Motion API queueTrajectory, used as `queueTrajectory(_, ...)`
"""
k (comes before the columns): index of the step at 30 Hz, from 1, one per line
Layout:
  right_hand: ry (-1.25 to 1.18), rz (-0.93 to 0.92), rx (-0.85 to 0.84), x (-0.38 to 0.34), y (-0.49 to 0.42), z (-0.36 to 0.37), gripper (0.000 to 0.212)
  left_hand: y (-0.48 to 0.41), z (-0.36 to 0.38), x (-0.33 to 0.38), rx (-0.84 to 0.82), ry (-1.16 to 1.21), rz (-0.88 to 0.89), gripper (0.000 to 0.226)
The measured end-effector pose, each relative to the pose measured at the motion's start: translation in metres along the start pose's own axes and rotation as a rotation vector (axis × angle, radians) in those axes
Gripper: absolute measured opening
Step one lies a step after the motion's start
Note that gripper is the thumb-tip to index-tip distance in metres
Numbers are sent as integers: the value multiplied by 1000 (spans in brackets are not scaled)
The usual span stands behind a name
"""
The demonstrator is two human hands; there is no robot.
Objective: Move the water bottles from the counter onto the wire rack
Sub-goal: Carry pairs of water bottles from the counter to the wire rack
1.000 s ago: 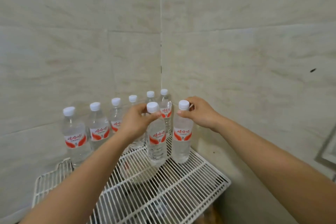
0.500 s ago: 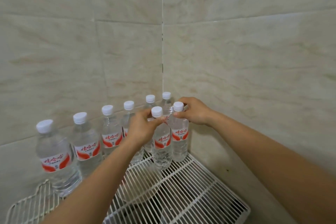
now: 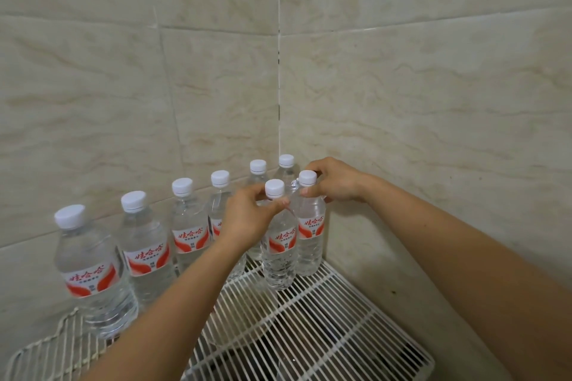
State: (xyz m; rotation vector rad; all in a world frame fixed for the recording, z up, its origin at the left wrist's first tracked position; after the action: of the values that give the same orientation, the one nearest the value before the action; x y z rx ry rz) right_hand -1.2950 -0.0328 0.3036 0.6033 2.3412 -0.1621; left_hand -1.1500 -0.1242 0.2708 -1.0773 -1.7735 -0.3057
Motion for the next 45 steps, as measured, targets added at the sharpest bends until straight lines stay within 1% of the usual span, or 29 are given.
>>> queueTrajectory(4, 20, 10, -5, 0, 1, -1, 28, 0, 6, 0, 15, -20, 15, 38)
queueTrajectory(11, -12, 38, 81, 6, 8, 0, 30, 7, 10, -1, 58, -46, -3, 44)
queueTrajectory(14, 0, 31, 137, 5, 14, 2, 28, 18, 11, -4, 72, -69, -17, 51)
queueTrajectory(17, 84, 16, 156, -1, 21, 8, 20, 34, 4, -6, 106, -140, -40, 56)
queueTrajectory(18, 109, 7, 161, -4, 25, 10, 22, 40, 0, -6, 115, -163, -54, 57)
queueTrajectory(21, 167, -57, 234, -24, 40, 13, 47, 64, -17, -2, 154, -220, -63, 54)
queueTrajectory(22, 177, -91, 265, -33, 46, 15, 51, 74, -23, 0, 173, -242, -65, 53)
queueTrajectory(23, 178, -127, 287, -43, 52, 19, 53, 86, -31, 2, 194, -263, -71, 53)
queueTrajectory(25, 154, -197, 289, -63, 68, 34, 50, 113, -46, 6, 246, -302, -89, 51)
queueTrajectory(27, 143, -262, 254, -83, 85, 61, 45, 146, -63, 8, 312, -343, -108, 47)
queueTrajectory(30, 120, -379, 112, -112, 114, 123, 43, 206, -88, 2, 414, -420, -163, 42)
queueTrajectory(32, 119, -429, -2, -129, 136, 171, 46, 250, -104, -11, 455, -452, -245, 40)
queueTrajectory(36, 177, -518, -192, -168, 180, 261, 50, 342, -139, -36, 478, -534, -413, 42)
queueTrajectory(40, 219, -619, -317, -220, 220, 344, 52, 443, -185, -56, 552, -612, -590, 43)
queueTrajectory(45, 244, -703, -446, -302, 272, 453, 51, 577, -260, -81, 632, -666, -776, 45)
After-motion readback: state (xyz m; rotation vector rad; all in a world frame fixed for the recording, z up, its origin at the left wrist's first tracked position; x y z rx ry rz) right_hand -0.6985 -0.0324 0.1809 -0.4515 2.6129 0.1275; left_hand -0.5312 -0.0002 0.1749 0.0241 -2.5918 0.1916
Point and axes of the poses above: each hand's wrist, its own y-axis away from the middle knuckle, its own z-axis out of the palm, x = y × z, the point moved 6 cm from there along -y, towards the middle knuckle, and after that the axes turned 7 degrees about -x, right-handed, at the moved point
